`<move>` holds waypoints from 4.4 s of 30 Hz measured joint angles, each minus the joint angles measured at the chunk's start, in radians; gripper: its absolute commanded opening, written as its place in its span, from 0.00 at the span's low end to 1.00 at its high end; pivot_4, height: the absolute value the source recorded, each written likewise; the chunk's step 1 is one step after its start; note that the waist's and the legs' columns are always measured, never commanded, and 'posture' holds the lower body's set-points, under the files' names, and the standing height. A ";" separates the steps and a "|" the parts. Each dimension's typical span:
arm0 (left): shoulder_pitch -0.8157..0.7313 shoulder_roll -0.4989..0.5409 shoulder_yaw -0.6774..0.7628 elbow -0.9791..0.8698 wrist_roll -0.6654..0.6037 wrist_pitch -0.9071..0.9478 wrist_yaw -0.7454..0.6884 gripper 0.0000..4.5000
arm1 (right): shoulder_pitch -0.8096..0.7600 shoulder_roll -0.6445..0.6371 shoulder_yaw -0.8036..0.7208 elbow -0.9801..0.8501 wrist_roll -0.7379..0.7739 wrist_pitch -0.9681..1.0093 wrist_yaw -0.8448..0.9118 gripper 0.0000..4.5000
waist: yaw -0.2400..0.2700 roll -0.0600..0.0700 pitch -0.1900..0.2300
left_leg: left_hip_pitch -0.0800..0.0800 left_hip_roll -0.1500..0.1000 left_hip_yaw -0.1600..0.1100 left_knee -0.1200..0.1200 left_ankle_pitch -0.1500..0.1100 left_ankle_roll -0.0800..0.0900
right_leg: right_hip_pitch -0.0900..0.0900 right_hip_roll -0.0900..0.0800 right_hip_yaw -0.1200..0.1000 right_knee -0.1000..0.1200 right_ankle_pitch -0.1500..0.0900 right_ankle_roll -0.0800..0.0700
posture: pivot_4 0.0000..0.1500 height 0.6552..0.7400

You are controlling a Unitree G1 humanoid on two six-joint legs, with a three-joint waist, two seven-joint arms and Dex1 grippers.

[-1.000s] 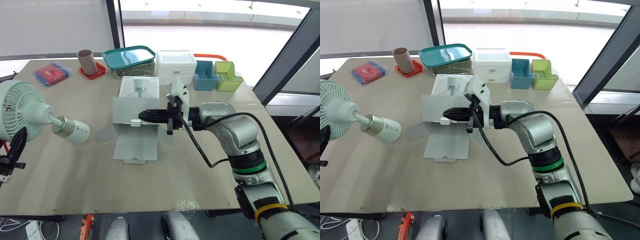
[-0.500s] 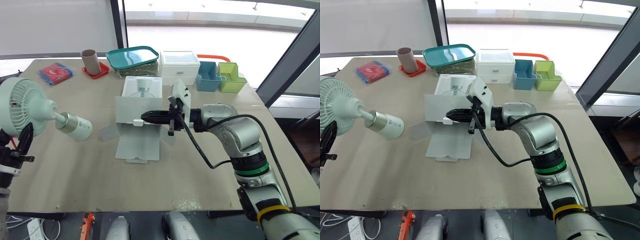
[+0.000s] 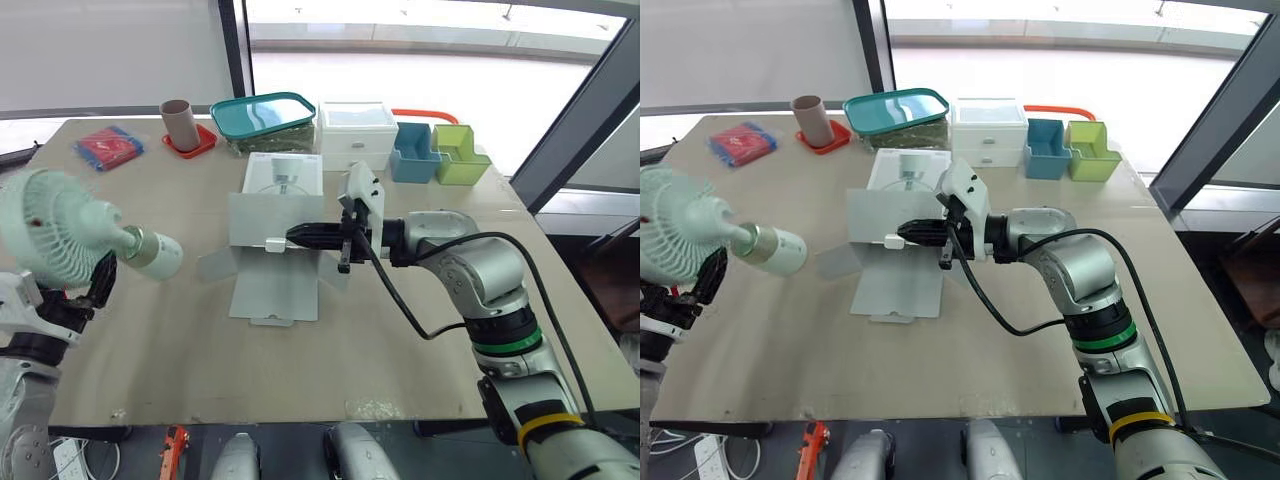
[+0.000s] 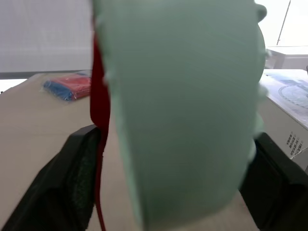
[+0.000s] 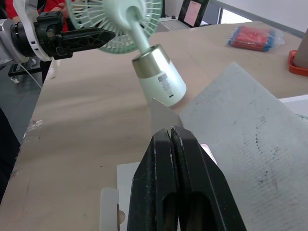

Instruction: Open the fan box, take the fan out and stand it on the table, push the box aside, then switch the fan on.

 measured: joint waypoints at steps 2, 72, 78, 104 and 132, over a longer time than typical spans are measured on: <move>-0.002 0.000 0.000 0.000 0.000 0.000 0.003 0.99 | 0.000 0.000 0.000 0.000 0.000 -0.001 -0.002 0.00 | 0.000 0.000 0.000 | 0.000 0.000 0.000 0.000 0.000 0.000 | 0.000 0.000 0.000 0.000 0.000 0.000 | 1.00 1.00; -0.077 -0.170 -0.097 -0.107 0.155 -0.025 0.183 0.99 | 0.000 0.028 0.038 0.012 -0.010 -0.046 -0.002 0.00 | 0.001 0.000 0.000 | -0.001 -0.001 0.000 0.000 0.000 0.000 | 0.000 0.000 0.000 -0.001 0.000 0.000 | 1.00 1.00; -0.110 -0.170 -0.095 -0.128 0.156 -0.034 0.213 0.99 | 0.000 0.029 0.039 0.026 -0.017 -0.052 0.000 0.00 | 0.000 0.000 0.000 | -0.001 -0.001 0.000 0.000 0.000 0.000 | 0.000 0.000 0.000 -0.001 0.000 0.001 | 1.00 1.00; -0.150 -0.178 -0.026 -0.177 0.101 0.064 0.386 0.99 | 0.009 0.040 0.041 0.035 -0.029 -0.053 0.008 0.00 | 0.000 0.000 0.000 | -0.001 -0.001 0.000 0.000 0.000 0.000 | 0.000 0.000 0.000 -0.001 0.000 0.001 | 1.00 1.00; -0.180 -0.177 -0.024 -0.194 0.083 0.078 0.406 0.99 | 0.009 0.048 0.041 0.040 -0.039 -0.054 0.016 0.00 | 0.000 0.000 0.000 | -0.001 -0.001 0.000 0.000 0.000 0.000 | 0.000 0.000 0.000 -0.001 0.000 0.001 | 1.00 1.00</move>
